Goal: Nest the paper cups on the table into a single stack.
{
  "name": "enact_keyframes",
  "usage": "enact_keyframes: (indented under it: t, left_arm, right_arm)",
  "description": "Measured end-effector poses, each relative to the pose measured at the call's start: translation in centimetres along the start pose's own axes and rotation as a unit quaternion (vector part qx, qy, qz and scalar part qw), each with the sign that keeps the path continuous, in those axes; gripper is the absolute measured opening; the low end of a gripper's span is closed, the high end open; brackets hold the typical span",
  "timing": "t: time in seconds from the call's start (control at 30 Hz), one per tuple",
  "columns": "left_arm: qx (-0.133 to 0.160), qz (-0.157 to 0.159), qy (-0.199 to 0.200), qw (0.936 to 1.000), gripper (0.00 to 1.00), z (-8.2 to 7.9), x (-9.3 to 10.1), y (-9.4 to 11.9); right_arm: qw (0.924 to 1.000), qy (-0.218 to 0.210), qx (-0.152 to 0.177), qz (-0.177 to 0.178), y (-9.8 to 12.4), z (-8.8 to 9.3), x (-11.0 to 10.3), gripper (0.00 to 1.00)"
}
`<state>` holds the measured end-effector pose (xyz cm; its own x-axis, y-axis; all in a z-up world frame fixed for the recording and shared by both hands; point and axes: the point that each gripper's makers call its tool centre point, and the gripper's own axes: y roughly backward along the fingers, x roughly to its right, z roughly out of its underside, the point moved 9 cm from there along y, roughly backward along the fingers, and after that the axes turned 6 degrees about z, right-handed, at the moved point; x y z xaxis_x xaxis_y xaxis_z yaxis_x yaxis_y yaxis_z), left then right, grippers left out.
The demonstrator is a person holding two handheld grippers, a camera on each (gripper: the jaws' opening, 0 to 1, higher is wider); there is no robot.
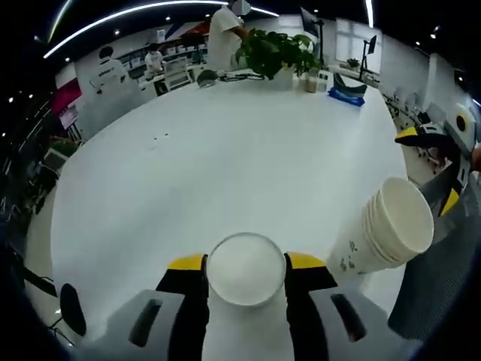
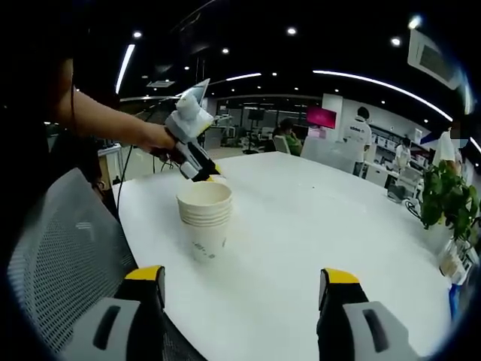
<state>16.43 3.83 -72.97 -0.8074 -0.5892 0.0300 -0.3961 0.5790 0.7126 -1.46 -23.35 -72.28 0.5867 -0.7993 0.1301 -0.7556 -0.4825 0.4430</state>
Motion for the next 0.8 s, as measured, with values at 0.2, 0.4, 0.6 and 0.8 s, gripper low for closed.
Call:
enact_keyframes:
  t: [0.2, 0.4, 0.6, 0.8]
  left_arm:
    - [0.018, 0.000, 0.000, 0.9998, 0.38, -0.7, -0.3, 1.3]
    - [0.031, 0.002, -0.003, 0.9995, 0.38, -1.4, -0.2, 2.6]
    - [0.047, 0.005, -0.001, 0.9989, 0.38, -2.4, -0.3, 4.2]
    - [0.073, 0.014, -0.002, 0.9973, 0.38, -4.0, 0.6, 6.2]
  right_arm:
    - [1.0000, -0.001, 0.000, -0.001, 0.0, 0.0, 0.0, 0.85]
    - [1.0000, 0.002, 0.001, -0.004, 0.0, -0.1, -0.1, 0.86]
    - [1.0000, 0.003, 0.004, -0.002, 0.1, -0.4, 0.0, 0.86]
    - [0.9998, 0.011, 0.018, -0.002, 0.2, -2.3, 0.3, 0.84]
